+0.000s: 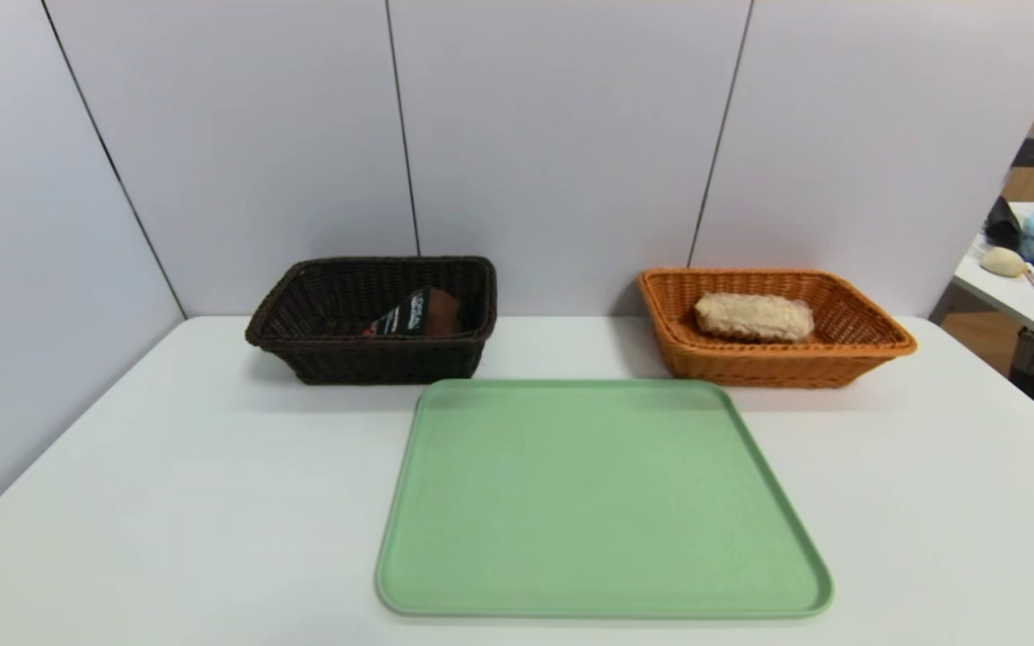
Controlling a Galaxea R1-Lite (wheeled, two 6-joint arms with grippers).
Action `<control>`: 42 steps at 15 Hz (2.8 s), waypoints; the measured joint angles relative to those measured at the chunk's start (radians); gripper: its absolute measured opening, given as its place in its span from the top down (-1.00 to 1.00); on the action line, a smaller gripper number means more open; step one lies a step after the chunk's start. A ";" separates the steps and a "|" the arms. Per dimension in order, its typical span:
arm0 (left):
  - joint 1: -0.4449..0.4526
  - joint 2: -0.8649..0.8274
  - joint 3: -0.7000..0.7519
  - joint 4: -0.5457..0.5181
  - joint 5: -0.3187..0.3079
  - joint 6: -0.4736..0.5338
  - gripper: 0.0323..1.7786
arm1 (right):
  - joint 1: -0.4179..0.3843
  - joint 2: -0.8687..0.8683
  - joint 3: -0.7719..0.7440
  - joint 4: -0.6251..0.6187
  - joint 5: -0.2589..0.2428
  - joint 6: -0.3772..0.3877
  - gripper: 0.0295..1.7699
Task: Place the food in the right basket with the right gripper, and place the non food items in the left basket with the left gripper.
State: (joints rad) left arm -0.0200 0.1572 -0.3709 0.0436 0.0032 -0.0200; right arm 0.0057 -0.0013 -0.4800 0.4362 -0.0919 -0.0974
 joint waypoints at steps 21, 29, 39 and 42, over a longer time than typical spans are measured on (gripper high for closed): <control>0.006 -0.157 0.371 -0.180 -0.047 0.128 -0.90 | 0.000 0.000 0.479 -0.568 0.050 -0.067 -0.91; 0.006 -0.157 0.371 -0.042 -0.029 0.078 -0.90 | 0.000 0.000 0.479 -0.441 0.128 0.078 -0.91; 0.006 -0.157 0.371 -0.047 0.024 -0.033 -0.90 | 0.000 0.000 0.479 -0.446 0.102 0.140 -0.91; 0.006 -0.157 0.371 -0.047 0.024 -0.033 -0.90 | 0.000 0.000 0.479 -0.447 0.102 0.140 -0.91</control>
State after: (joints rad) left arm -0.0138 0.0000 0.0000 -0.0038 0.0268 -0.0532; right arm 0.0057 -0.0013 -0.0013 -0.0104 0.0104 0.0421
